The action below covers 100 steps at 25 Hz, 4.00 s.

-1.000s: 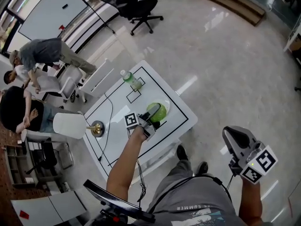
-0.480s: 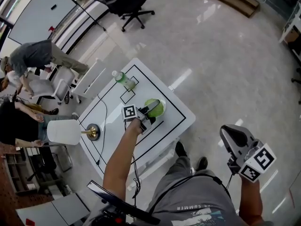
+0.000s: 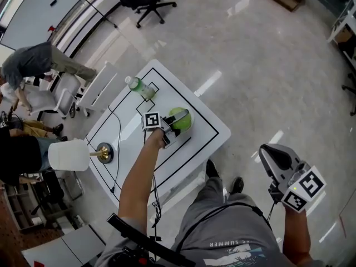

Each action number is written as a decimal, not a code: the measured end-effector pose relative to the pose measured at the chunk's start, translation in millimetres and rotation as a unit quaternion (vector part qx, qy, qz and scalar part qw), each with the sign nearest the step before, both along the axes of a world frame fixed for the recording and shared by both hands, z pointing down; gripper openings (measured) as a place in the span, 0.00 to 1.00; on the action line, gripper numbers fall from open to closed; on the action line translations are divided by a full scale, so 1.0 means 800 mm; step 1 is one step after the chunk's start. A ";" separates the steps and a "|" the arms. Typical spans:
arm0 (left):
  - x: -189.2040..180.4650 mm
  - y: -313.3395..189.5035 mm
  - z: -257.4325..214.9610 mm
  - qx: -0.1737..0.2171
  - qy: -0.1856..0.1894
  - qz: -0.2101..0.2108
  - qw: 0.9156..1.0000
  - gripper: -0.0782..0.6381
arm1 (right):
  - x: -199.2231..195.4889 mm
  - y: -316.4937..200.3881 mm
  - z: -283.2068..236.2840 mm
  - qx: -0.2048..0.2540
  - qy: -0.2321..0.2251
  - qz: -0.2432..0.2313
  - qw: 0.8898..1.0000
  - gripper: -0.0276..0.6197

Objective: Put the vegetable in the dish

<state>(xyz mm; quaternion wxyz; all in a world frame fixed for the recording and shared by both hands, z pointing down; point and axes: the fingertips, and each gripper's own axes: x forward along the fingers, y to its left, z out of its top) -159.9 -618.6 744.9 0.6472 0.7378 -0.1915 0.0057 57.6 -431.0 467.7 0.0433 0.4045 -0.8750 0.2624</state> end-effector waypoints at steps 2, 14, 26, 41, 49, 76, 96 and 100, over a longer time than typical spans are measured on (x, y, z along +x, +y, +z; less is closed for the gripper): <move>-0.003 -0.002 0.006 0.001 0.003 0.007 1.000 0.57 | -0.006 -0.001 0.005 -0.005 0.002 -0.001 1.000 0.05; -0.005 0.018 0.022 -0.018 -0.067 0.090 0.994 0.57 | -0.032 -0.005 0.015 -0.015 0.001 -0.009 1.000 0.05; -0.022 0.023 0.025 0.026 -0.139 0.135 0.981 0.56 | -0.050 -0.003 0.017 -0.016 -0.003 -0.016 1.000 0.05; -0.044 0.010 0.027 0.136 -0.264 0.139 0.945 0.69 | -0.058 0.005 0.018 -0.021 -0.007 -0.032 0.999 0.05; -0.043 0.004 0.025 0.166 -0.295 0.110 0.934 0.72 | -0.057 0.006 0.019 -0.022 -0.008 -0.036 0.999 0.05; -0.084 0.032 -0.169 0.336 -0.335 -0.039 0.879 0.65 | -0.067 0.044 -0.036 0.046 0.004 -0.104 0.994 0.05; -0.075 0.257 -0.503 0.566 -0.273 -0.178 0.758 0.12 | -0.075 0.126 -0.142 0.188 0.022 -0.161 0.969 0.05; -0.077 0.308 -0.520 0.562 -0.279 -0.202 0.752 0.12 | -0.066 0.152 -0.165 0.204 0.018 -0.168 0.964 0.05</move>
